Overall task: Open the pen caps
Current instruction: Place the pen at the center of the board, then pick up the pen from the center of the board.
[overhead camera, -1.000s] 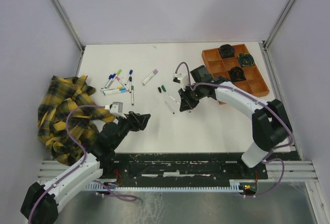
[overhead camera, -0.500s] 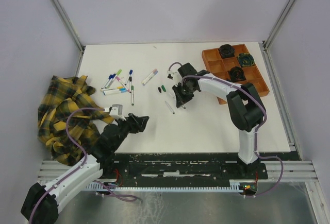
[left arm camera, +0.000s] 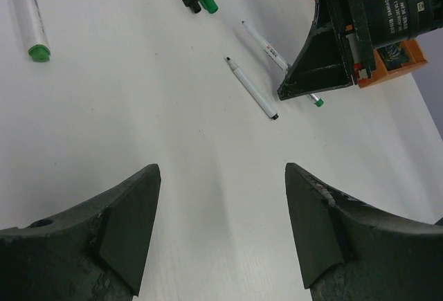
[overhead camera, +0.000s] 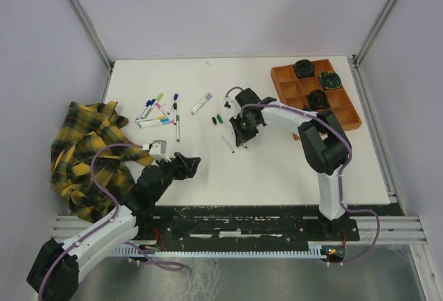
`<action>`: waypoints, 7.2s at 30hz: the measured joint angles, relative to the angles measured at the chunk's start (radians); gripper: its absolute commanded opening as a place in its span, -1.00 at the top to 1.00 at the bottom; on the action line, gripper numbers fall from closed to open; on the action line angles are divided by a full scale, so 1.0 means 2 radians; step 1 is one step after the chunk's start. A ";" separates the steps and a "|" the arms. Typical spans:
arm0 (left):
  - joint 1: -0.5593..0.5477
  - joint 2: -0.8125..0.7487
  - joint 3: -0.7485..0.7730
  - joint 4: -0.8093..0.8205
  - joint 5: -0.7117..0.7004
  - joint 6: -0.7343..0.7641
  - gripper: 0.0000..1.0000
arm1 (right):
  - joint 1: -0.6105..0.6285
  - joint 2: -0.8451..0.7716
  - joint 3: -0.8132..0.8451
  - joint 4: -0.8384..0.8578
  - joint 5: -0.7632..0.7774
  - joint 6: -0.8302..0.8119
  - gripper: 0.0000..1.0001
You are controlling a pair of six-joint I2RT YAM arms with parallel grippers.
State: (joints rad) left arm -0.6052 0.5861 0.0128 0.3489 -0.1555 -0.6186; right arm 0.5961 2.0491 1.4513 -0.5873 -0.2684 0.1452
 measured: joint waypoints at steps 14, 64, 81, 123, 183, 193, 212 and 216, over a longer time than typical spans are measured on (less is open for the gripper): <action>0.000 -0.034 0.000 0.011 -0.011 -0.031 -0.59 | 0.000 0.006 0.003 -0.002 -0.009 0.004 0.42; 0.000 0.288 0.248 -0.056 -0.035 0.089 -0.59 | -0.093 -0.264 0.013 -0.108 -0.193 -0.148 0.20; 0.065 0.647 0.683 -0.270 -0.053 0.221 -0.02 | -0.113 -0.355 -0.093 -0.113 -0.228 -0.176 0.14; 0.120 0.823 0.880 -0.425 0.011 0.280 0.33 | -0.113 -0.356 -0.095 -0.107 -0.224 -0.176 0.14; 0.096 0.798 0.800 -0.373 -0.022 0.280 0.94 | -0.115 -0.356 -0.096 -0.106 -0.249 -0.171 0.14; 0.070 0.734 0.707 -0.367 -0.035 0.279 0.94 | -0.115 -0.356 -0.101 -0.102 -0.273 -0.163 0.15; 0.048 0.483 0.481 -0.259 0.006 0.213 0.94 | -0.121 -0.362 -0.144 -0.050 -0.335 -0.140 0.15; 0.043 0.416 0.427 -0.214 0.030 0.186 0.95 | -0.121 -0.370 -0.150 -0.033 -0.348 -0.129 0.15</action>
State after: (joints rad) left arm -0.5201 1.4189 0.8665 -0.0784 -0.0959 -0.2474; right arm 0.3531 1.3090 1.1515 -0.6537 -0.9653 -0.1135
